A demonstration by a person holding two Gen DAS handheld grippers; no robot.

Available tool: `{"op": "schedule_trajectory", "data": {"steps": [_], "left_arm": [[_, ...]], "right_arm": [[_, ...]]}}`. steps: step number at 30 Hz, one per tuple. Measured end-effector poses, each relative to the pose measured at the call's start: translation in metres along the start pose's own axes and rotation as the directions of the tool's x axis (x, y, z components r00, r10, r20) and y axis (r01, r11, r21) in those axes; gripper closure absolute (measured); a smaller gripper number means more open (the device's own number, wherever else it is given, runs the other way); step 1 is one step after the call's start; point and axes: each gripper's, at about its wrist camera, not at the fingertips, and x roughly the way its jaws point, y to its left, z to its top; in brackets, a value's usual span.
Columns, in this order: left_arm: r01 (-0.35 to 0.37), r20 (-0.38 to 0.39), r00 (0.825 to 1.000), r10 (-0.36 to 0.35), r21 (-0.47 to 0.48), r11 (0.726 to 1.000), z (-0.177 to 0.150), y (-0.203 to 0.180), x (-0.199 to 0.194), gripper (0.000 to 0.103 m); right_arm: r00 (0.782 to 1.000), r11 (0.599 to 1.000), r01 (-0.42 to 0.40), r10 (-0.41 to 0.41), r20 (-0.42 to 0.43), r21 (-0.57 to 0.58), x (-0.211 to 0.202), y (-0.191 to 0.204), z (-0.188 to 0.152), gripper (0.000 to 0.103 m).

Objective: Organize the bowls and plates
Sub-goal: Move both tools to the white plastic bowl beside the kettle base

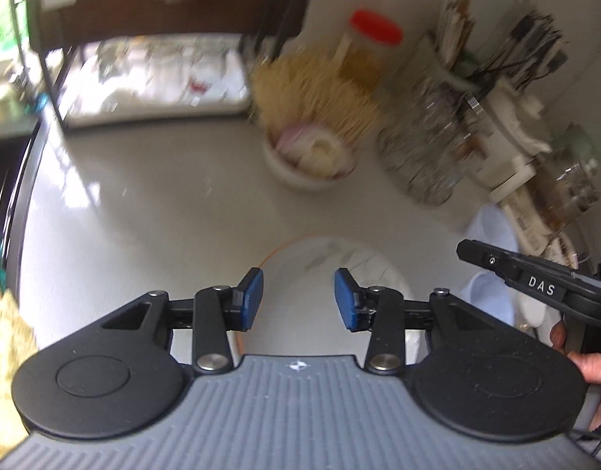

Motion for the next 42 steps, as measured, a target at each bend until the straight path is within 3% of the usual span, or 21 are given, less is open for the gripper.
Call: {"op": "schedule_trajectory", "data": {"steps": [5, 13, 28, 35, 42], "left_arm": [[0.038, 0.057, 0.998, -0.039, 0.025, 0.999, 0.019, -0.019, -0.007, 0.057], [0.078, 0.088, 0.992, -0.086, 0.09, 0.993, 0.03, -0.047, -0.021, 0.057], [0.145, 0.002, 0.989, -0.149, 0.219, 0.965, 0.035, -0.059, -0.007, 0.057], [0.136, -0.005, 0.99, -0.139, 0.243, 0.96, 0.037, -0.085, 0.013, 0.057], [0.132, -0.013, 0.991, -0.132, 0.208, 0.969, 0.039, -0.137, 0.04, 0.057]], "right_arm": [[0.995, 1.0, 0.012, -0.014, 0.098, 0.021, -0.03, 0.006, 0.011, 0.087], [0.983, 0.997, 0.07, -0.075, 0.166, 0.032, -0.068, 0.018, 0.01, 0.087], [0.957, 0.959, 0.201, -0.236, 0.167, 0.2, -0.077, 0.018, -0.011, 0.087], [0.955, 0.949, 0.206, -0.248, 0.16, 0.24, -0.074, -0.018, -0.012, 0.087], [0.956, 0.943, 0.218, -0.258, 0.139, 0.25, -0.082, -0.078, -0.001, 0.087]]}}
